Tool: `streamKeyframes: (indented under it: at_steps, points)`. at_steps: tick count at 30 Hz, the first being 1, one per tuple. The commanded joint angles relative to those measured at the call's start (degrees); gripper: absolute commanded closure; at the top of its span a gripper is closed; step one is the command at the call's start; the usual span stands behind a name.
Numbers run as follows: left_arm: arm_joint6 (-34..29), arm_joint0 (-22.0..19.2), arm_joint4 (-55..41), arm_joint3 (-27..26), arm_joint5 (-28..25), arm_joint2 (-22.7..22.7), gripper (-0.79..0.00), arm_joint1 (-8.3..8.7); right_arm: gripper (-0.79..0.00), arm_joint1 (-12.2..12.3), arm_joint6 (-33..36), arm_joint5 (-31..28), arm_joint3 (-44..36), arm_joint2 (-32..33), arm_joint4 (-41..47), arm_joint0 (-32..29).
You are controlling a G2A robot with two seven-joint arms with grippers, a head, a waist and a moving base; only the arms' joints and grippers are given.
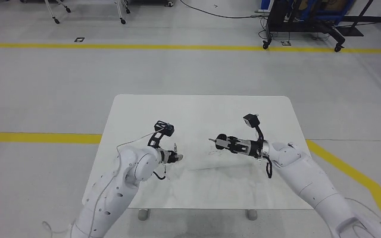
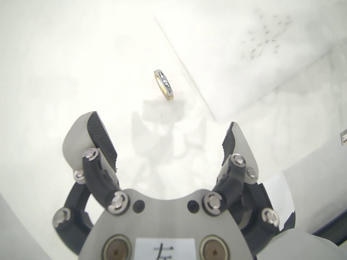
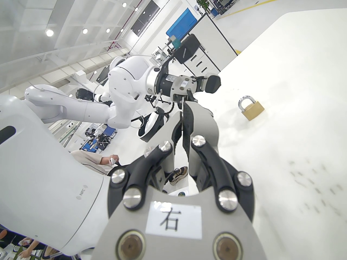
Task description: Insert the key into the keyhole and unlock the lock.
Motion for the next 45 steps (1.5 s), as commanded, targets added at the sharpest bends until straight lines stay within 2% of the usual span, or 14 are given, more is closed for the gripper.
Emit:
streamKeyframes:
  at_steps: [1,3,15,20,23,33,34,35,36,45]
  points:
    - [1.2,-1.3,-0.8,2.2,1.1,0.9,-0.437,-0.45,0.000,0.0,0.0,0.0,0.0,0.0,0.0,0.0]
    - [3.1,-2.2,-2.5,4.1,0.8,1.2,-0.388,-0.81,0.000,0.0,0.0,0.0,0.0,0.0,0.0,0.0]
    - [6.1,-7.5,-4.5,13.1,-0.2,4.6,-0.354,-2.56,0.000,0.0,0.0,0.0,0.0,0.0,0.0,0.0]
    - [6.3,-8.6,-5.0,15.1,-0.3,5.6,-0.357,-3.09,0.000,0.0,0.0,0.0,0.0,0.0,0.0,0.0]
    - [6.4,-9.1,-5.1,15.9,-0.3,5.9,-0.317,-3.33,0.000,0.0,0.0,0.0,0.0,0.0,0.0,0.0]
    - [7.0,-9.9,-5.7,18.1,-0.8,6.0,-0.286,-3.81,0.000,0.0,0.0,0.0,0.0,0.0,0.0,0.0]
    - [7.0,-10.0,-5.7,18.1,-0.8,6.1,-0.271,-3.85,0.000,0.0,0.0,0.0,0.0,0.0,0.0,0.0]
    - [7.0,-10.0,-5.7,18.2,-0.9,6.2,-0.219,-3.90,0.000,0.0,0.0,0.0,0.0,0.0,0.0,0.0]
    - [6.9,-10.0,-5.5,18.3,-0.9,6.3,0.000,-3.94,0.000,0.0,0.0,0.0,0.0,0.0,0.0,0.0]
    - [6.2,-9.8,-4.6,17.7,-2.4,6.4,0.000,-3.97,0.000,0.0,0.0,0.0,0.0,0.0,0.0,0.0]
